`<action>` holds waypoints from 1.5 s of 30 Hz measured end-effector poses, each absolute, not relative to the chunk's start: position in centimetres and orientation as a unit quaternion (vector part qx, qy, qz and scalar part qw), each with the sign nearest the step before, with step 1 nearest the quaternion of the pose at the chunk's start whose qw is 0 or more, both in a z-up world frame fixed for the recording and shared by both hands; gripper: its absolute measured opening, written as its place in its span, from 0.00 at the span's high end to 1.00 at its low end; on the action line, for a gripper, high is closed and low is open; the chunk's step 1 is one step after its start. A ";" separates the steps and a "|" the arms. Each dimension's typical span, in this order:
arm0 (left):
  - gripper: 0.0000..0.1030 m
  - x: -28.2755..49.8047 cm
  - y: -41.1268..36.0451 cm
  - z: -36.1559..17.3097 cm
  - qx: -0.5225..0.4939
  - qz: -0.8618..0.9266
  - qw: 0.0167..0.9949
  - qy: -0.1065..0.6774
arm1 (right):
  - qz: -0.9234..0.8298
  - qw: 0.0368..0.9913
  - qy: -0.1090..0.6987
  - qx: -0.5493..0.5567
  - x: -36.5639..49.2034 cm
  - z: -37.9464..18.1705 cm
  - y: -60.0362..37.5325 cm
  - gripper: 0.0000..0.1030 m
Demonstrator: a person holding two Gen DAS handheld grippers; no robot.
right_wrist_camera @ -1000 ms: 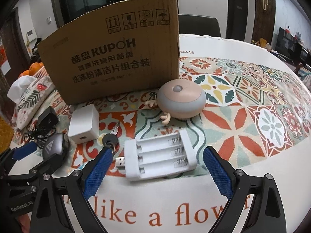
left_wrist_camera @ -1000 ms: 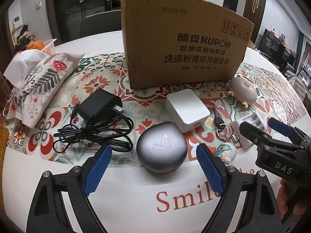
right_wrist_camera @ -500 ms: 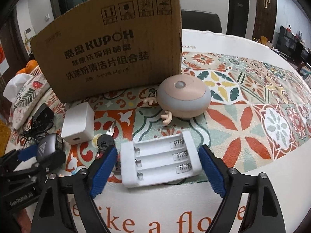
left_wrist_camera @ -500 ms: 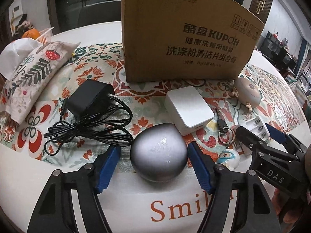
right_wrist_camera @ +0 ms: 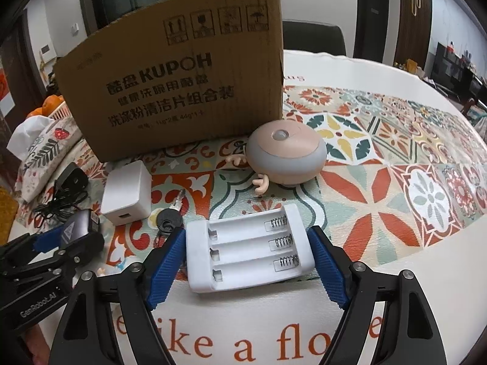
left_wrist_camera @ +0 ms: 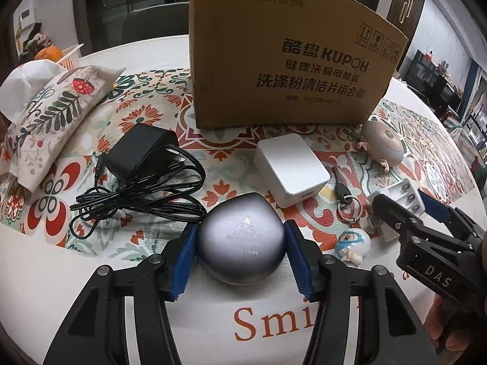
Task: Organize rigid objects
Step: 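Grasp the grey round speaker with the left tool while the right tool grasps the white charger, then carry the speaker and charger with both tools over the cardboard box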
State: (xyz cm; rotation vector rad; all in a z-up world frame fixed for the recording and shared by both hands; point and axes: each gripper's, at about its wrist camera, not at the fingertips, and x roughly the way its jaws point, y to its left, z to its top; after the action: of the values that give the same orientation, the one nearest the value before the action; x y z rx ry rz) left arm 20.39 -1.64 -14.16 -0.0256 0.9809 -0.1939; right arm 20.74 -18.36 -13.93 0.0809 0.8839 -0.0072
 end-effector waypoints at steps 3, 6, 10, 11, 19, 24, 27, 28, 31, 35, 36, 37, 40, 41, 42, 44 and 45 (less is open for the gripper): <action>0.47 20.2 -1.4 -14.0 -0.014 -0.092 0.879 0.468 | -0.003 0.908 0.419 0.028 20.4 -13.3 -18.0 0.22; 0.47 19.9 -1.3 -13.7 -0.012 -0.092 0.882 0.462 | -0.002 0.910 0.414 0.024 20.1 -12.9 -17.9 0.22; 0.47 19.4 -1.4 -12.7 -0.008 -0.094 0.888 0.450 | 0.000 0.913 0.408 0.027 19.7 -12.3 -18.0 0.22; 0.47 19.3 -1.4 -12.4 -0.006 -0.094 0.890 0.446 | 0.000 0.913 0.406 0.028 19.6 -12.1 -18.1 0.22; 0.47 18.6 -1.7 -9.6 -0.005 -0.099 0.905 0.414 | 0.007 0.923 0.384 0.036 19.0 -10.1 -18.5 0.22; 0.47 18.4 -1.8 -7.9 -0.002 -0.104 0.912 0.396 | 0.012 0.931 0.364 0.038 18.7 -8.5 -18.5 0.22; 0.47 18.4 -1.8 -7.0 0.000 -0.106 0.916 0.386 | 0.014 0.935 0.352 0.037 18.4 -7.5 -18.4 0.22; 0.47 18.5 -1.7 -6.7 0.000 -0.107 0.917 0.384 | 0.015 0.937 0.347 0.036 18.4 -7.2 -18.3 0.22; 0.47 18.7 -1.7 -5.8 0.000 -0.109 0.921 0.374 | 0.017 0.941 0.336 0.036 18.3 -6.2 -18.2 0.22; 0.47 19.0 -1.7 -4.5 0.003 -0.108 0.927 0.358 | 0.021 0.946 0.322 0.038 18.6 -5.1 -18.1 0.22; 0.47 19.0 -1.7 -4.1 0.003 -0.108 0.929 0.354 | 0.022 0.947 0.320 0.039 18.6 -4.8 -18.1 0.22; 0.47 19.1 -1.6 -3.8 0.004 -0.108 0.931 0.350 | 0.023 0.948 0.315 0.039 18.6 -4.4 -18.1 0.22; 0.47 19.5 -1.6 -2.9 0.004 -0.109 0.934 0.340 | 0.025 0.952 0.303 0.039 18.9 -3.5 -18.0 0.22; 0.47 19.6 -1.5 -2.7 0.002 -0.110 0.935 0.338 | 0.025 0.953 0.300 0.039 18.9 -3.2 -18.0 0.22; 0.47 19.6 -1.5 -2.5 0.001 -0.111 0.935 0.337 | 0.025 0.954 0.297 0.039 19.0 -3.0 -18.0 0.22; 0.47 20.0 -1.5 -2.0 -0.002 -0.115 0.935 0.334 | 0.025 0.956 0.290 0.041 19.3 -2.4 -18.1 0.22; 0.47 20.1 -1.5 -1.7 -0.003 -0.117 0.936 0.332 | 0.026 0.956 0.287 0.043 19.4 -2.2 -18.2 0.22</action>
State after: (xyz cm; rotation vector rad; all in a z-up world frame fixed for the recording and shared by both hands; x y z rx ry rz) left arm 20.10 -1.50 -1.68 -0.0064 0.6784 -0.2391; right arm 19.41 -18.20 -2.19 0.0873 0.5834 0.0521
